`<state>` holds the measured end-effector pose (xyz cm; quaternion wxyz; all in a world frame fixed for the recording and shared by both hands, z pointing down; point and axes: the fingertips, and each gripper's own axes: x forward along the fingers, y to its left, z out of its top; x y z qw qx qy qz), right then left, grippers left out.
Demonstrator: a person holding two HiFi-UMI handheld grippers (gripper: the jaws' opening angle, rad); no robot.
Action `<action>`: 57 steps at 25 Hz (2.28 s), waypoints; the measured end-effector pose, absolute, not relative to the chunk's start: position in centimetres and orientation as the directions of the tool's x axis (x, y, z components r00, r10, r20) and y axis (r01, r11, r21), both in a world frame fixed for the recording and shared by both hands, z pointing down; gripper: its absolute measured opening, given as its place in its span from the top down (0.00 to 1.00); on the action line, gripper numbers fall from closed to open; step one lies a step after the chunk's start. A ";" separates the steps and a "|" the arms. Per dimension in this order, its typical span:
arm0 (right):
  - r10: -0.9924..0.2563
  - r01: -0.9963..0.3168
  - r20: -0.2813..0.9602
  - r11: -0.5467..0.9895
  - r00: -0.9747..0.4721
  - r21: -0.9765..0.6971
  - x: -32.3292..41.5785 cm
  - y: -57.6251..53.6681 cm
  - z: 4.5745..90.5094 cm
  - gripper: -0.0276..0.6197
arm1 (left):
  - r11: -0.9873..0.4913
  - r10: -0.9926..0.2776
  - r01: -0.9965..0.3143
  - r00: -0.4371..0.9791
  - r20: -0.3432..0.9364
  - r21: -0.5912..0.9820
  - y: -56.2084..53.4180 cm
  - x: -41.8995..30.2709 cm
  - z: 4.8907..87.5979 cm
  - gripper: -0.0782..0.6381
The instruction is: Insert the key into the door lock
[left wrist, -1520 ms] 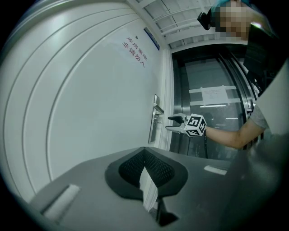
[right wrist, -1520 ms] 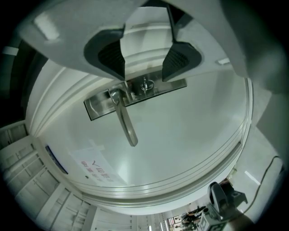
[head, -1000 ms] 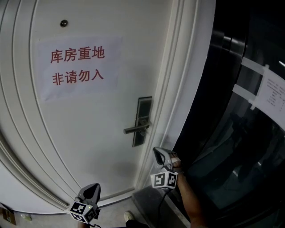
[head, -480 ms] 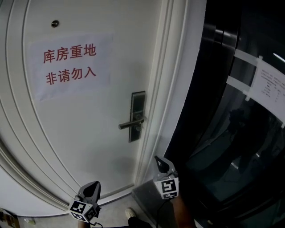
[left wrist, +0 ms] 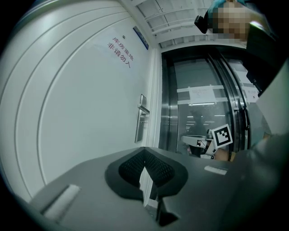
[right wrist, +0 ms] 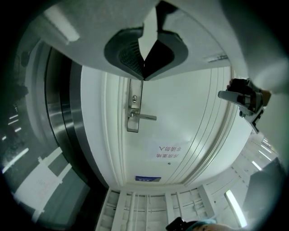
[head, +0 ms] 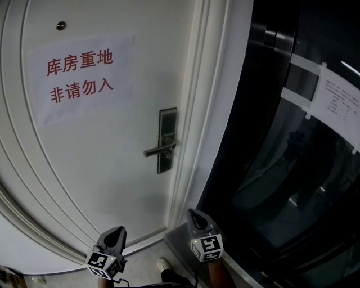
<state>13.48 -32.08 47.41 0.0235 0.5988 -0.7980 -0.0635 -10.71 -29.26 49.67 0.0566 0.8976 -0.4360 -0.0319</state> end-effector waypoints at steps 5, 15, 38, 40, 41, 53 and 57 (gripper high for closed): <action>-0.960 -0.960 -0.014 0.278 -0.279 0.024 13.7 -30.6 49.1 0.95 | -0.617 -0.783 -0.776 0.622 -0.007 0.132 -29.1 -10.3 49.8 0.89; -0.958 -0.958 0.028 0.285 -0.285 0.005 13.7 -28.7 51.0 0.95 | -0.622 -0.778 -0.771 0.628 -0.002 0.139 -28.9 -9.8 50.2 0.89; -0.949 -0.950 0.041 0.313 -0.313 0.012 12.8 -28.3 51.3 0.96 | -0.625 -0.775 -0.769 0.632 0.008 0.137 -28.8 -9.6 50.3 0.89; -0.948 -0.949 0.038 0.316 -0.315 0.013 12.8 -28.2 51.2 0.96 | -0.625 -0.775 -0.769 0.631 0.010 0.136 -28.8 -9.7 50.4 0.89; -0.948 -0.949 0.038 0.316 -0.315 0.015 12.7 -28.2 51.2 0.96 | -0.625 -0.775 -0.768 0.632 0.012 0.137 -28.7 -9.6 50.3 0.89; -0.947 -0.948 0.034 0.319 -0.319 0.008 13.1 -28.2 51.1 0.96 | -0.628 -0.772 -0.766 0.635 0.011 0.139 -28.8 -9.1 50.2 0.89; -0.946 -0.947 0.035 0.322 -0.321 0.009 13.2 -28.1 51.1 0.96 | -0.630 -0.769 -0.762 0.639 0.014 0.152 -28.6 -8.6 50.0 0.89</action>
